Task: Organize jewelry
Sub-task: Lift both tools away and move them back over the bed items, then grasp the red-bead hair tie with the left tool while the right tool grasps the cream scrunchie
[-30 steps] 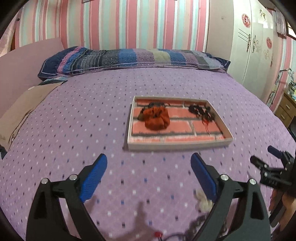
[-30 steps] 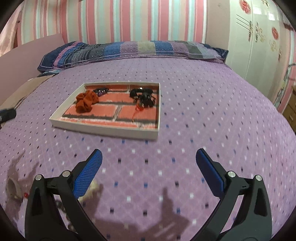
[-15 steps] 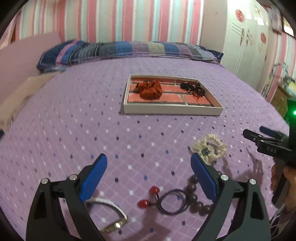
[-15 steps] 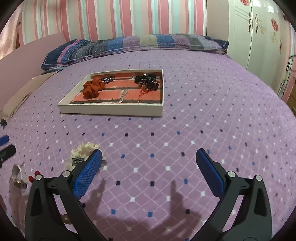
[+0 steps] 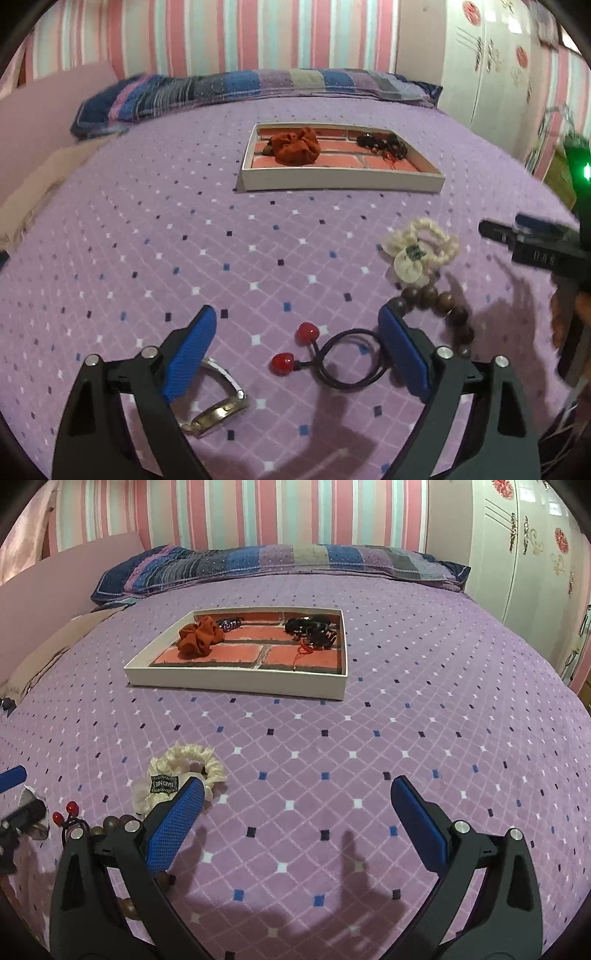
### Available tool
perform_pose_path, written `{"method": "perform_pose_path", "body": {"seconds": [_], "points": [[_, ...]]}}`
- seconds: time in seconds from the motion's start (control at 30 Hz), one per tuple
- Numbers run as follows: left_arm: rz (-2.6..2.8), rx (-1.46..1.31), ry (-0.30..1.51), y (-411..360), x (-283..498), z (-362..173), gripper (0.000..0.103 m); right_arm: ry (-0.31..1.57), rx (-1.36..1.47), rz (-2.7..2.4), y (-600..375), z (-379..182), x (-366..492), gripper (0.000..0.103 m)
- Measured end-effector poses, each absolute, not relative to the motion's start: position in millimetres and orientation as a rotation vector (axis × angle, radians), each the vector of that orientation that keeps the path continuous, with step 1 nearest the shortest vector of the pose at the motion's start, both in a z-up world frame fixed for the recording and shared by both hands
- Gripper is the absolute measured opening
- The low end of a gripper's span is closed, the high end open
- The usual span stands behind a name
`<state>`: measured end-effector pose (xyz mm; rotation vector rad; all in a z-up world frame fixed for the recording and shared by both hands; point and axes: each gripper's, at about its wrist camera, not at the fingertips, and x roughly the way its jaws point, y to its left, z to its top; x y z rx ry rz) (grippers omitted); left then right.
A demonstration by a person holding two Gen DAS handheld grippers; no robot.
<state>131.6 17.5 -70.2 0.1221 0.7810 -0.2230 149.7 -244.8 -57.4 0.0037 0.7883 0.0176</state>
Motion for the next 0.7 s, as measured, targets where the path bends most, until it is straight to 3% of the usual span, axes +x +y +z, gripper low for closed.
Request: {"method": "perform_pose_path", "body": {"seconds": [0.53,0.67,0.7], "points": [[-0.237,0.149,0.819,15,127,-102,0.085,0.815,-0.036,0.026,-221,-72,170,0.097],[-0.259,0.136,0.858,13,134,-109,0.061,0.839,-0.046,0.025,-216,-81,176,0.092],[-0.264,0.129,0.873,13,136,-113,0.061,0.85,-0.044,0.032,-215,-84,178,0.09]]}}
